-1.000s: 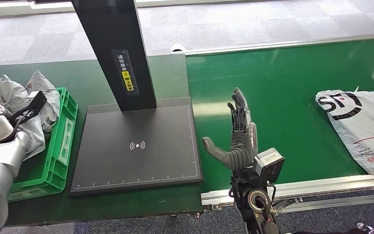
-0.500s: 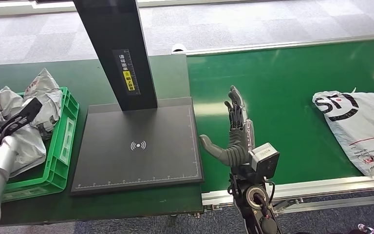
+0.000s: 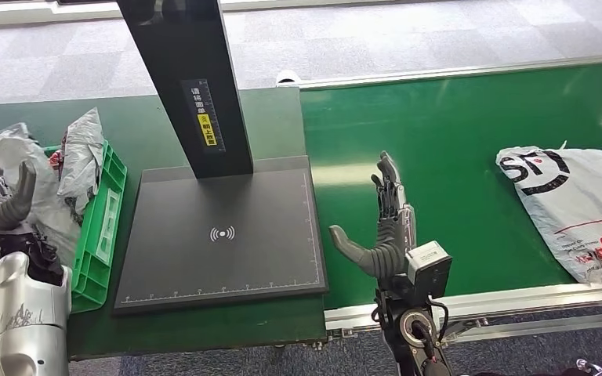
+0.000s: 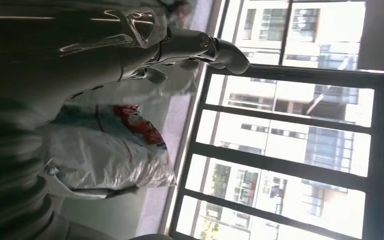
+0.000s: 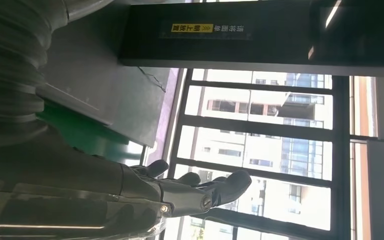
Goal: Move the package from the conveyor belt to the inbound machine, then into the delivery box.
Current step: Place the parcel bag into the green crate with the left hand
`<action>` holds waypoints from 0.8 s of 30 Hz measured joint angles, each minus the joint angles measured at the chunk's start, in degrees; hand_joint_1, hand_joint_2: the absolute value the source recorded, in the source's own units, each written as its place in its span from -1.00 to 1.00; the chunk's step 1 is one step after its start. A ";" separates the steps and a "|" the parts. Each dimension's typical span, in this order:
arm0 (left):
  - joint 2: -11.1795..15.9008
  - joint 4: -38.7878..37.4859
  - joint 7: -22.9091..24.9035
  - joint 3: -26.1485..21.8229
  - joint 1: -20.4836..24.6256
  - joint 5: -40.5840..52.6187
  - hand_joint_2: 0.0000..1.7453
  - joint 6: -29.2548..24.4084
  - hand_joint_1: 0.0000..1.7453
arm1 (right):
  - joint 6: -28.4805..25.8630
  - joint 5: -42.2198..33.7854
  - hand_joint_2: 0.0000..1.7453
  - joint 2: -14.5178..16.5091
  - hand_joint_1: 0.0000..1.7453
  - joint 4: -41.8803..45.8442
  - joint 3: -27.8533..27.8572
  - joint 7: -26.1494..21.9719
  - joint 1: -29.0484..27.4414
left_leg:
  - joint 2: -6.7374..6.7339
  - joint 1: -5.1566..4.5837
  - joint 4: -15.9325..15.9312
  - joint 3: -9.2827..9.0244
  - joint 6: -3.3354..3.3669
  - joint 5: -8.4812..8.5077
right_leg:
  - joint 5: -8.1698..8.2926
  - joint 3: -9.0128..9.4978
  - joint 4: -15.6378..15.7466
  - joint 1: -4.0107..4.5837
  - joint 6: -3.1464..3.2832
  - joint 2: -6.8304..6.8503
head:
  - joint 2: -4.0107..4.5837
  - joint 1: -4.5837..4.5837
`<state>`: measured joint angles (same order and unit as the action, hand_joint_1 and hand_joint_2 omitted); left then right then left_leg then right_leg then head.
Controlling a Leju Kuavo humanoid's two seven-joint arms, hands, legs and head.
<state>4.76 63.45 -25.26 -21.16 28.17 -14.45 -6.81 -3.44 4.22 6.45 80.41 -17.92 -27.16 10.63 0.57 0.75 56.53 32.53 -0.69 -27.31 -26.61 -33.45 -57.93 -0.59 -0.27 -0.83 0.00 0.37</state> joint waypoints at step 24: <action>-9.60 28.53 -9.98 24.18 -22.86 5.01 1.00 -10.49 -1.00 | -0.43 -0.24 1.00 0.00 -1.00 -0.08 1.73 0.98 -1.29 | 0.02 0.03 -0.01 0.00 0.02 -0.04 | -0.01 0.04 0.02 0.02 -0.01 0.00 | 0.00 -0.01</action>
<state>-4.84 91.99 -35.23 3.02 5.31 -9.44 -17.30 -3.87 3.98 6.45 80.32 -16.19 -26.18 9.34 0.59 0.78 56.52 32.53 -0.67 -27.35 -26.62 -33.41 -57.92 -0.57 -0.28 -0.83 0.00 0.37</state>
